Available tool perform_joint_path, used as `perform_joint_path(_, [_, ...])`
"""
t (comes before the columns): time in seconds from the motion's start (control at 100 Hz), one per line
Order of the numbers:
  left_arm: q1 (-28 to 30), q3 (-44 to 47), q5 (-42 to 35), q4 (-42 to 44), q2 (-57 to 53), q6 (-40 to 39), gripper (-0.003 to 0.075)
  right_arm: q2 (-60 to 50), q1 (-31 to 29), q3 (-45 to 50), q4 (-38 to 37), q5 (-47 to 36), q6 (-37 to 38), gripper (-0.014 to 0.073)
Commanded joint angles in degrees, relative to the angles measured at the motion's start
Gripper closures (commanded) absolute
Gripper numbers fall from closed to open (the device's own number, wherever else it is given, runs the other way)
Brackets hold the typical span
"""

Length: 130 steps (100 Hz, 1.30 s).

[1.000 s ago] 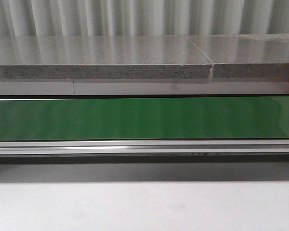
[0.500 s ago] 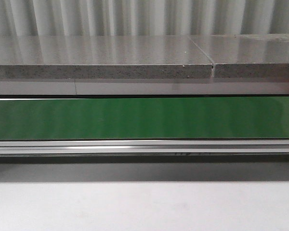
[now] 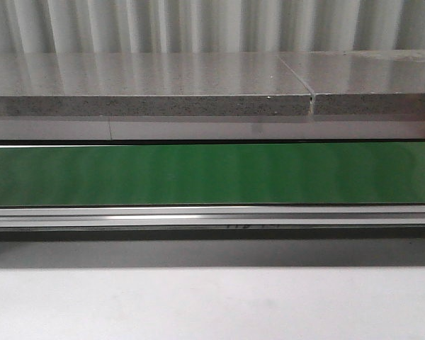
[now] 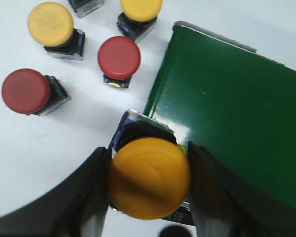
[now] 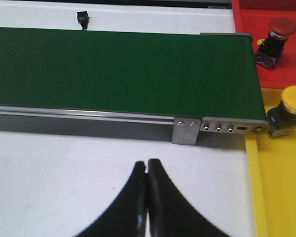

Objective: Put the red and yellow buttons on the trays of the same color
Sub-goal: 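Lift the yellow button onto the belt and open the left gripper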

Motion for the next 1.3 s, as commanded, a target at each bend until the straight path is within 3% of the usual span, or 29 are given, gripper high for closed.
perform_joint_path(0.0, [-2.4, -2.4, -1.2, -0.4, -1.8, 0.2, 0.0491, 0.6, 0.0, -1.4, -0.4, -3.5, -0.6, 0.0659])
perform_joint_path(0.17, [-5.2, -2.6, -1.7, -0.4, 0.3, 0.5, 0.0491, 0.6, 0.0, -1.4, -0.4, -3.5, -0.6, 0.0659])
perform_joint_path(0.52, [-5.2, -2.6, -0.7, -0.6, 4.8, 0.7, 0.0479, 0.6, 0.0, -1.4, -0.4, -3.5, -0.6, 0.0659])
perform_joint_path(0.59, [-5.2, -2.6, -0.7, -0.6, 5.1, 0.7, 0.0409, 0.6, 0.0, -1.4, -0.4, -3.5, -0.6, 0.0659])
perform_joint_path(0.71, [-5.2, -3.4, -1.1, -1.6, 5.0, 0.7, 0.0192, 0.6, 0.0, -1.4, -0.4, -3.5, -0.6, 0.0659])
perform_joint_path(0.76, [-5.2, -4.4, -1.6, -2.9, 5.0, 0.7, 0.0152, 0.6, 0.0, -1.4, -0.4, -3.5, -0.6, 0.0659])
perform_joint_path(0.88, [-5.2, -6.9, -2.6, -7.9, 4.5, 2.6, 0.0166, 0.6, 0.0, -1.4, -0.4, -3.5, -0.6, 0.0659])
perform_joint_path(1.29, [-1.9, -8.7, 3.3, -3.3, 3.1, 1.8, 0.0177, 0.6, 0.0, -1.4, -0.4, -3.5, -0.6, 0.0659])
